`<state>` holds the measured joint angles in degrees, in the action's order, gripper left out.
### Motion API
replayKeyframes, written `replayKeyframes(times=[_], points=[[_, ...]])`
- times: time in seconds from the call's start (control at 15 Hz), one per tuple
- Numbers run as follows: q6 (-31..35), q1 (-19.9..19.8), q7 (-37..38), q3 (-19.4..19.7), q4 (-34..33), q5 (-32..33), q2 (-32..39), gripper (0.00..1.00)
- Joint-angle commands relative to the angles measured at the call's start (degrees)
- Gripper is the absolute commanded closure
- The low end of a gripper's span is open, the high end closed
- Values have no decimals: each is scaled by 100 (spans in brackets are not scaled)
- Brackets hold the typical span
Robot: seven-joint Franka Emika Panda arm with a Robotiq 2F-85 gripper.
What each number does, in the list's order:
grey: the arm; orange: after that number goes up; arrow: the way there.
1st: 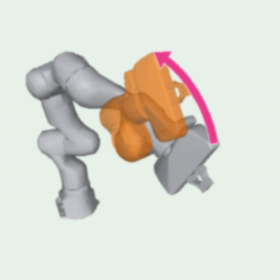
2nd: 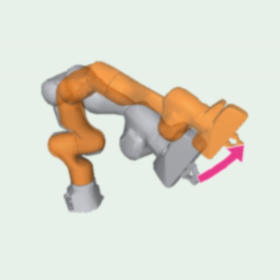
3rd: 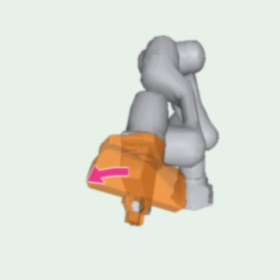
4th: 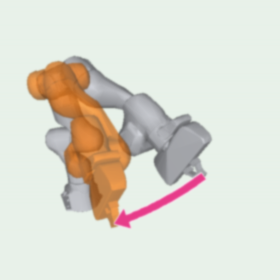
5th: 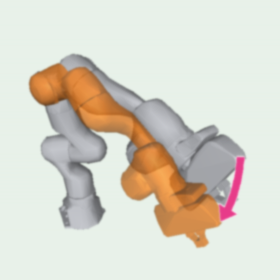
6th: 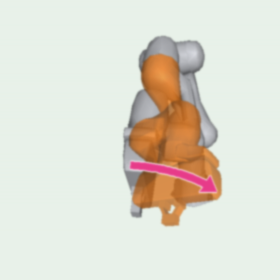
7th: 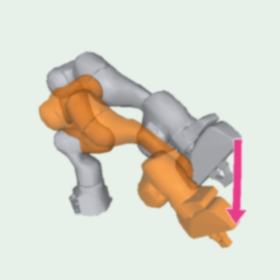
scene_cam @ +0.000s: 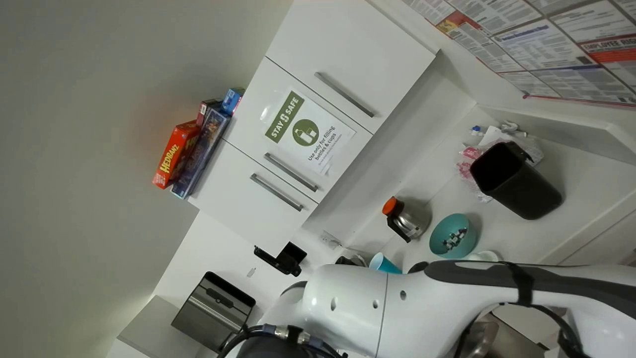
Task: Open the top right drawer, put the white lid inside then close it
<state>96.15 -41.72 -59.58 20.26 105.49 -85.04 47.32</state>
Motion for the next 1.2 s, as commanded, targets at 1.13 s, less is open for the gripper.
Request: replayKeyframes(times=[1.13], points=[[-89,-345,-10,-497,-1463,-750,1832,0]])
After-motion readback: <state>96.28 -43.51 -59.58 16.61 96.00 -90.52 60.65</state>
